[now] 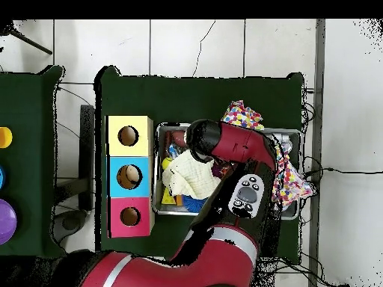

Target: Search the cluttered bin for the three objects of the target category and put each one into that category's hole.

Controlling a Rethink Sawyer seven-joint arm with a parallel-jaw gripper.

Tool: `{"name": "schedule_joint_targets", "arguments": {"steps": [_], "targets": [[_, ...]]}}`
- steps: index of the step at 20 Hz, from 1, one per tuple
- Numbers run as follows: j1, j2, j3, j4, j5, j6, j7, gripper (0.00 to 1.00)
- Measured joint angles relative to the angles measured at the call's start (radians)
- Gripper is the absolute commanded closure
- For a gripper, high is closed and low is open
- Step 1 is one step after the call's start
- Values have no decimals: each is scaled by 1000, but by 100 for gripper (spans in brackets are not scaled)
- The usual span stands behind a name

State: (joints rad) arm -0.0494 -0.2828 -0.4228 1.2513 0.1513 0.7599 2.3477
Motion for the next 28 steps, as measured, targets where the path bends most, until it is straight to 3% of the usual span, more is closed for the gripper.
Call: {"name": "schedule_joint_targets", "arguments": {"steps": [15,20,28], "targets": [[-6,91,-7,3,1,0,0,0],[8,141,-43,4,1,0,0,0],[45,162,-89,6,1,0,0,0]]}}
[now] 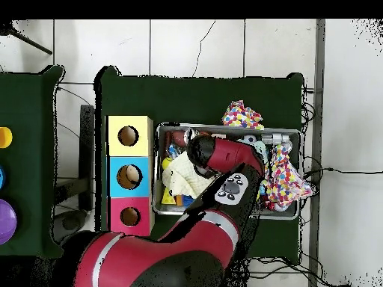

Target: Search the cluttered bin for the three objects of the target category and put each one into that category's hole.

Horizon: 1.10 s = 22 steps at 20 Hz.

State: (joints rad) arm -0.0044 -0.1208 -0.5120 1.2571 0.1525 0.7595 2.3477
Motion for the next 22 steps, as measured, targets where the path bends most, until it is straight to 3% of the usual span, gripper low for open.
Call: {"name": "schedule_joint_targets", "arguments": {"steps": [10,22], "targets": [[9,4,-40,11,0,0,0,0],[-16,42,-35,11,30,-34,0,0]]}}
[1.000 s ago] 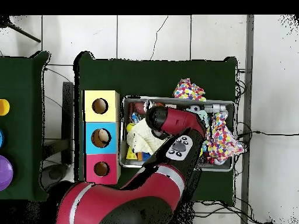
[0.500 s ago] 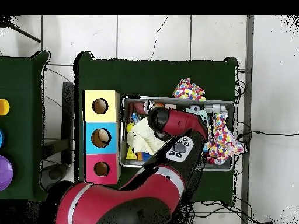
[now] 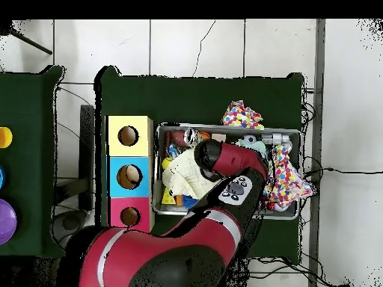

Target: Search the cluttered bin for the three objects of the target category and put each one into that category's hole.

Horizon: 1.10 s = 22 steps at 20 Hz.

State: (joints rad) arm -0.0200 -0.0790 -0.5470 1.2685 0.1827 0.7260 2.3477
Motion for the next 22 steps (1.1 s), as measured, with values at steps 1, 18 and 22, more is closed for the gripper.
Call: {"name": "schedule_joint_targets", "arguments": {"steps": [1,18,22], "targets": [[-4,4,2,0,4,-11,0,0],[-39,-1,26,4,32,-23,0,100],[-45,-9,34,4,32,-13,0,100]]}}
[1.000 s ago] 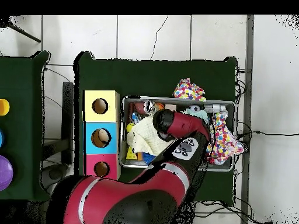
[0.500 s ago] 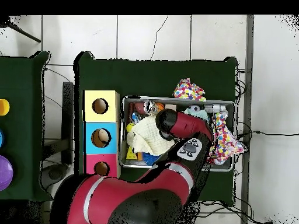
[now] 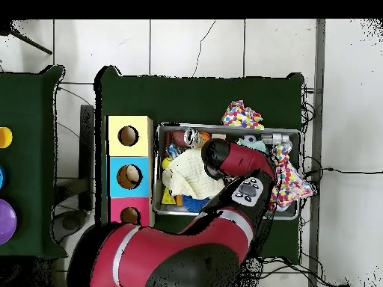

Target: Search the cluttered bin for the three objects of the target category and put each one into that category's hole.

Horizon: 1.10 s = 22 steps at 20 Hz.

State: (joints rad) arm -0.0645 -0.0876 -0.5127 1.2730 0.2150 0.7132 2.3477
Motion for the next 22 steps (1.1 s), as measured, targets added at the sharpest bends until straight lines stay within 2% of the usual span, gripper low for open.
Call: {"name": "schedule_joint_targets", "arguments": {"steps": [4,13,22], "targets": [[0,-27,8,2,-2,21,0,100],[-30,-174,96,16,-24,22,0,100],[-82,-220,155,-8,-80,15,0,100]]}}
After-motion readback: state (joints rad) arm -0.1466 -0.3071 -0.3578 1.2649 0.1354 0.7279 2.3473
